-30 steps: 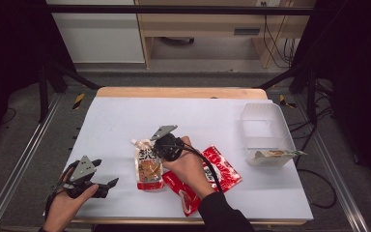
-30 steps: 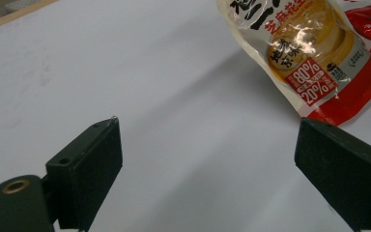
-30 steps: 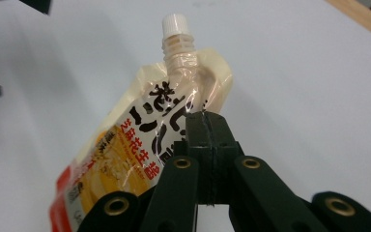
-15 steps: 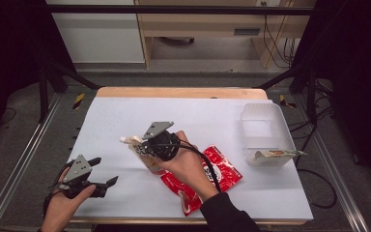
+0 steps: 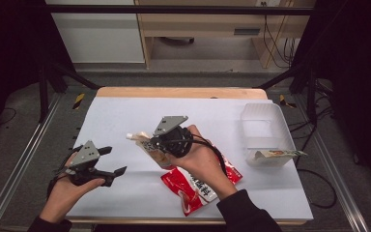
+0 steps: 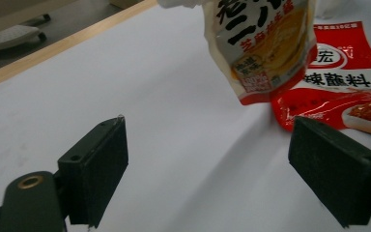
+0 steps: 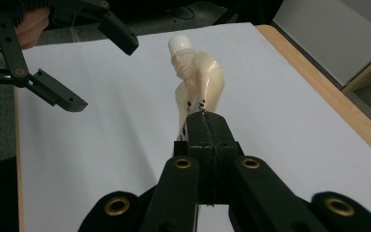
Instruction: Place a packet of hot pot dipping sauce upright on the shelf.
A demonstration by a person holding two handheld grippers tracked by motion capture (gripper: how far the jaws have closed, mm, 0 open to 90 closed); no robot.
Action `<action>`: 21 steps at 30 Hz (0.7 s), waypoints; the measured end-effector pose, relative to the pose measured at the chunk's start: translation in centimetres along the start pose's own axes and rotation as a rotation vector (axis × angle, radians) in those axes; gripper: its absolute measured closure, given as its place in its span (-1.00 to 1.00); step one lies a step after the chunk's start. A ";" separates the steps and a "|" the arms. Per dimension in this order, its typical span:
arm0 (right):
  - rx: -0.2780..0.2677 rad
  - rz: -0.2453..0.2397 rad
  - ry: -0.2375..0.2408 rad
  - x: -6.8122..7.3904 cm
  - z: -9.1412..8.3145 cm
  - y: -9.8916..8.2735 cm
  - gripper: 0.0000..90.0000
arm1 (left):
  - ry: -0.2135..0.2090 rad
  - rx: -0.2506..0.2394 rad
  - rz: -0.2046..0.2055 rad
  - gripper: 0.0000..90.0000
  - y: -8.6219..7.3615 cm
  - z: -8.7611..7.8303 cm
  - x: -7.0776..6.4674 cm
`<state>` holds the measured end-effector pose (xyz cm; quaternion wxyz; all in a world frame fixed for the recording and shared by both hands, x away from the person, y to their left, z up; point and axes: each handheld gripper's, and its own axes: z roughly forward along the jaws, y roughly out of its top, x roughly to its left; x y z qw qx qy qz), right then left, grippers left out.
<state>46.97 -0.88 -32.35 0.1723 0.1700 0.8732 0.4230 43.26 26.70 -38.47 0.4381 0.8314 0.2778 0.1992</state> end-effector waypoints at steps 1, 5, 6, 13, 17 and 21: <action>0.000 -0.003 -0.003 0.0 -0.2 -0.1 1.00 | -0.005 0.005 0.009 -0.67 0.4 0.2 -0.2; -0.003 0.002 0.000 0.1 -1.2 -0.8 1.00 | -0.037 0.001 0.025 -0.64 1.7 0.8 -0.6; -0.006 0.006 0.002 0.1 -1.4 -1.0 1.00 | -0.052 0.004 0.033 -0.63 2.3 1.1 -0.8; -0.019 0.003 0.021 0.5 -2.0 -1.7 1.00 | -0.092 -0.004 0.053 -0.52 3.9 2.2 -0.8; -0.023 0.000 0.024 0.6 -2.2 -1.8 1.00 | -0.100 0.004 0.072 -0.39 4.7 2.6 -0.8; -0.030 0.000 0.034 0.8 -2.5 -1.7 1.00 | -0.114 -0.003 0.077 -0.30 5.5 2.8 -0.4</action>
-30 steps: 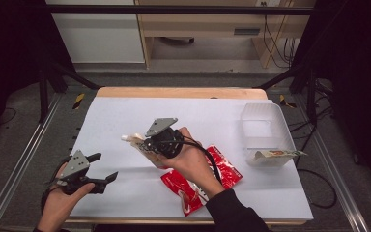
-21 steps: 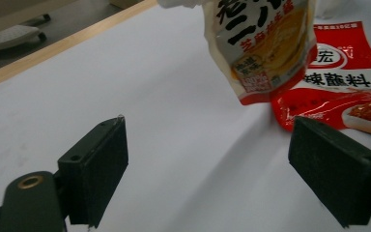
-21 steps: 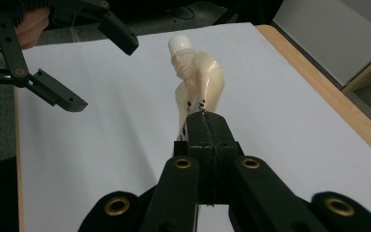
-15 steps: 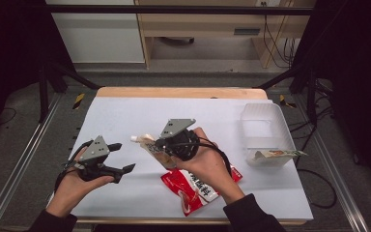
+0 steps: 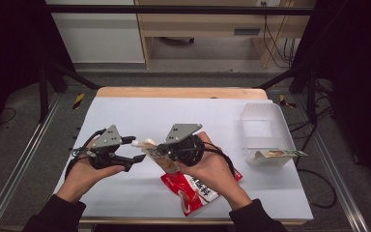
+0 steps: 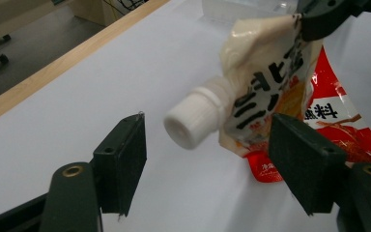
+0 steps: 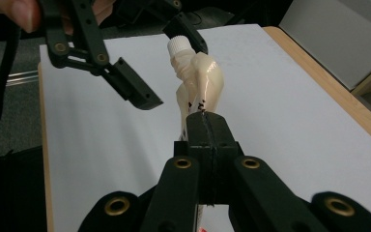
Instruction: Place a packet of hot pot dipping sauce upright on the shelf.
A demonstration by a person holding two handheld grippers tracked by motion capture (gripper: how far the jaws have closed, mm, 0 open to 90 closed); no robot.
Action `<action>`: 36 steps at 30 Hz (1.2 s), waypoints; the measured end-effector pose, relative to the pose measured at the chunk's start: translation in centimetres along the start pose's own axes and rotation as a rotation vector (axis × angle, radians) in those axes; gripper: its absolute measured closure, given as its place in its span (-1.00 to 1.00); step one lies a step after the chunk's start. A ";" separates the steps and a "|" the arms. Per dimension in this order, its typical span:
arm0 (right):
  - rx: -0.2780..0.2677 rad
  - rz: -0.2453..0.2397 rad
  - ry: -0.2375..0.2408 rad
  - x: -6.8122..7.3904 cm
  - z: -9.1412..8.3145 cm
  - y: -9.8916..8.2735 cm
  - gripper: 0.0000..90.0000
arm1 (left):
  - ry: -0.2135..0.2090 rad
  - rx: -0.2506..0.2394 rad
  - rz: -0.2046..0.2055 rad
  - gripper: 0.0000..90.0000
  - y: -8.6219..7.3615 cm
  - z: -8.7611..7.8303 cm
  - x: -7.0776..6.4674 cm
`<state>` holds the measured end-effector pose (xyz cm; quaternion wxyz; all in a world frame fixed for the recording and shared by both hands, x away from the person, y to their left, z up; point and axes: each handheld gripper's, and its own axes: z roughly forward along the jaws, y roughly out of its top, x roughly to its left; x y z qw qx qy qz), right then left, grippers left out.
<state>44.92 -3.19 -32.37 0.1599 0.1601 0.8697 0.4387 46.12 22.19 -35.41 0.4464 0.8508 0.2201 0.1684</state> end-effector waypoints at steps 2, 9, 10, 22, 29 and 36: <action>-0.005 -0.001 0.005 0.2 -0.1 0.1 1.00 | -0.012 -0.001 -0.002 -0.25 0.1 0.0 0.1; -0.014 0.000 0.021 0.4 0.0 0.1 1.00 | -0.078 -0.005 -0.007 0.06 0.3 0.5 0.5; -0.018 -0.001 0.026 0.4 0.0 0.1 1.00 | -0.089 -0.008 -0.016 0.06 0.4 0.5 0.6; -0.024 0.036 0.006 -0.2 -0.5 -0.8 1.00 | -0.105 -0.009 0.005 0.56 1.3 0.1 0.0; -0.029 0.053 0.000 -0.4 -0.8 -1.0 1.00 | -0.086 -0.014 -0.004 0.57 2.4 0.1 -0.3; -0.032 0.059 -0.001 -0.4 -0.7 -1.2 1.00 | -0.100 -0.046 -0.013 0.57 2.6 0.0 -0.2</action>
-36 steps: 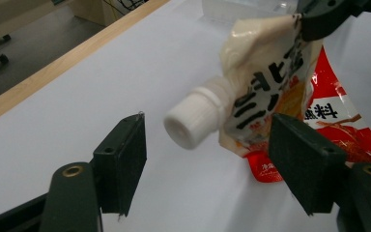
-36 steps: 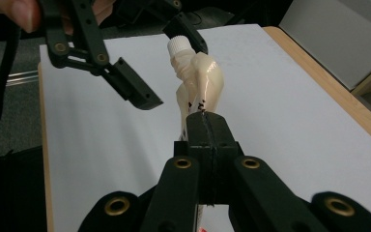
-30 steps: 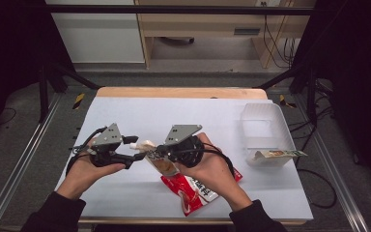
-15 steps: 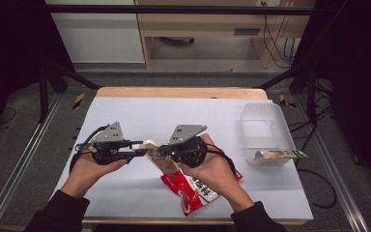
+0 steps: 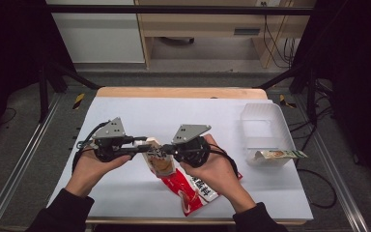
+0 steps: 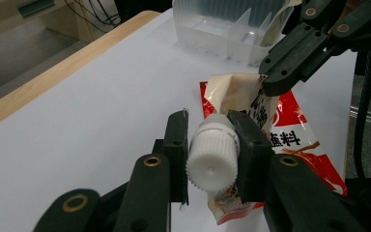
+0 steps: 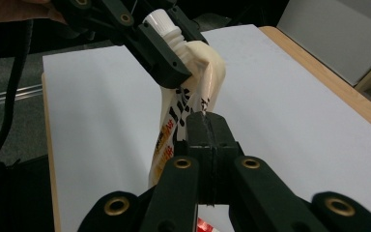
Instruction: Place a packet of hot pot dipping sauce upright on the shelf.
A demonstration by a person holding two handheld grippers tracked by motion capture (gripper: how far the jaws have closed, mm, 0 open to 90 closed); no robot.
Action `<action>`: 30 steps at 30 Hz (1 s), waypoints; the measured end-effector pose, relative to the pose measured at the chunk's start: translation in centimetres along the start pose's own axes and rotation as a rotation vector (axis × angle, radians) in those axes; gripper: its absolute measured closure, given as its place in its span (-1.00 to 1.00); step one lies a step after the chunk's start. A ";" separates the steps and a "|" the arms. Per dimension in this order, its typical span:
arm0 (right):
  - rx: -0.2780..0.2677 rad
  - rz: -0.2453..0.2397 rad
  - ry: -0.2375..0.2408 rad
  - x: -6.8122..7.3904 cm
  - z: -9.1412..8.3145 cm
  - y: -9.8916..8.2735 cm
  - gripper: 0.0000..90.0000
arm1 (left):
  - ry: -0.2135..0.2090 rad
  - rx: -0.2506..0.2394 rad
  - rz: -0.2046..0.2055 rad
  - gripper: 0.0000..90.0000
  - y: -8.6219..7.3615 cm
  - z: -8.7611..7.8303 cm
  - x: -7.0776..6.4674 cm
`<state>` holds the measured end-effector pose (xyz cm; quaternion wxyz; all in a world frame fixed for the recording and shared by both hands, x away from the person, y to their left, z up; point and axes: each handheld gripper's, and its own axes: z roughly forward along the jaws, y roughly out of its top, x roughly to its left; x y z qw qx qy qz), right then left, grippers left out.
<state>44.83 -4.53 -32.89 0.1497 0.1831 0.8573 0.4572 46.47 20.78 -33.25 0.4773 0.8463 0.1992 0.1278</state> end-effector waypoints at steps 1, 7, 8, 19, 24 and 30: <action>0.001 0.002 0.004 0.0 0.0 0.0 1.00 | 0.001 0.004 0.001 0.57 0.0 0.0 0.0; 0.015 -0.002 0.012 0.0 0.3 -0.1 1.00 | 0.016 0.011 0.022 0.60 0.2 0.1 -0.5; 0.015 -0.002 0.012 0.0 0.3 -0.1 1.00 | 0.016 0.011 0.022 0.61 0.2 0.1 -0.5; 0.081 -0.077 -0.029 -0.5 -0.4 0.3 0.35 | 0.022 0.098 0.143 0.62 1.9 -0.3 -1.7; 0.138 -0.147 -0.043 -0.4 -0.6 1.0 -0.02 | 0.007 0.105 0.153 0.61 2.0 -0.2 -1.7; 0.181 -0.212 -0.032 -0.4 -0.5 1.8 -0.21 | -0.002 0.124 0.186 0.61 2.2 0.0 -2.2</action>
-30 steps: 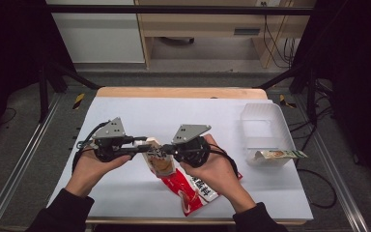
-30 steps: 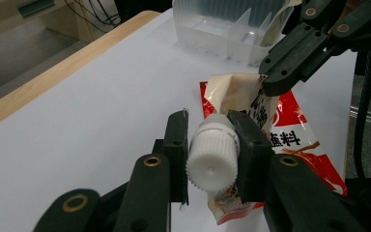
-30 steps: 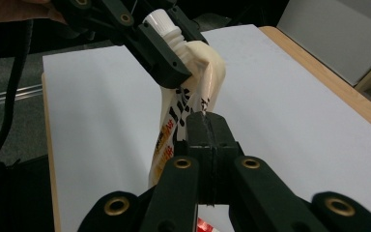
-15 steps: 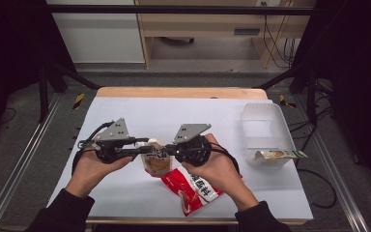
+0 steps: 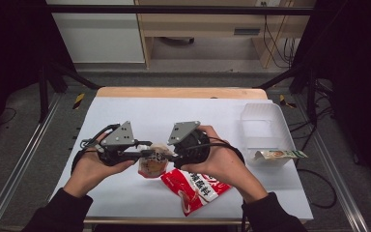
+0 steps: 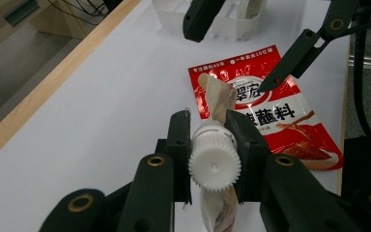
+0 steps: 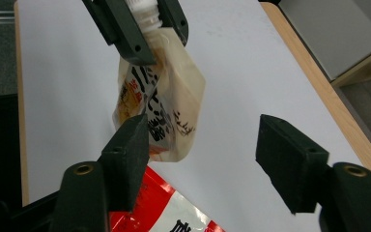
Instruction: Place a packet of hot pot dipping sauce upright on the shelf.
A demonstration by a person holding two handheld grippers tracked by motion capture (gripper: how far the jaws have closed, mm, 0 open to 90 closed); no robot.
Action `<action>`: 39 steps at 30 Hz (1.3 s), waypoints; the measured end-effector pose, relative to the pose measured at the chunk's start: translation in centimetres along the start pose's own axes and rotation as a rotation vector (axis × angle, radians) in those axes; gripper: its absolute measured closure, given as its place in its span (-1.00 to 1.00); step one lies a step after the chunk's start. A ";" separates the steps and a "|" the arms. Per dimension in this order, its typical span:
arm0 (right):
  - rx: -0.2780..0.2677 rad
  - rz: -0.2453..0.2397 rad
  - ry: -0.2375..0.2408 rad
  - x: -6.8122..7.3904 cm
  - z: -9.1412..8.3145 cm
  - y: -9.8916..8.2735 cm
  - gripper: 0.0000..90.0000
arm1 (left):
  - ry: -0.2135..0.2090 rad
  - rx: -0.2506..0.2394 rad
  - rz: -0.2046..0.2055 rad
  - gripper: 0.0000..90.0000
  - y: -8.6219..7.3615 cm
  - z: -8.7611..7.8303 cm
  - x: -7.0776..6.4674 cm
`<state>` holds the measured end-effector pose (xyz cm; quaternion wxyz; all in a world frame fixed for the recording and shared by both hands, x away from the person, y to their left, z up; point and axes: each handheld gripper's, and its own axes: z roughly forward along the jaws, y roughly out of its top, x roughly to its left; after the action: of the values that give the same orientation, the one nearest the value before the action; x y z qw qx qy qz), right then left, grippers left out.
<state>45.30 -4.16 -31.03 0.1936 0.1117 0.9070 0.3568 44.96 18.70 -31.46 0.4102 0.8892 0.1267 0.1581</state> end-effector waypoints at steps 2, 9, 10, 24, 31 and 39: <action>0.014 -0.013 0.012 0.1 0.1 0.3 -0.25 | -0.004 0.003 0.006 0.62 0.1 0.1 -0.1; 0.060 -0.024 0.062 0.1 0.7 0.9 -0.36 | -0.014 0.004 0.013 0.62 0.2 0.2 -0.4; 0.068 -0.025 0.072 0.1 0.9 1.0 -0.31 | -0.017 0.003 0.014 0.61 0.2 0.2 -0.4; 0.144 -0.090 0.134 0.4 2.2 1.4 0.72 | -0.032 0.001 0.028 0.61 0.3 0.3 -0.7; 0.159 -0.076 0.122 0.4 2.0 1.6 0.94 | -0.033 -0.010 0.021 0.60 0.0 0.5 -0.9; 0.167 -0.081 0.064 -0.8 0.5 1.3 0.95 | -0.010 -0.079 -0.041 -0.18 -1.2 0.3 -1.0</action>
<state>46.27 -3.17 -30.22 0.1689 0.0790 0.9431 0.2752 44.03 18.89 -32.71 0.4488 0.8703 0.1368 0.1501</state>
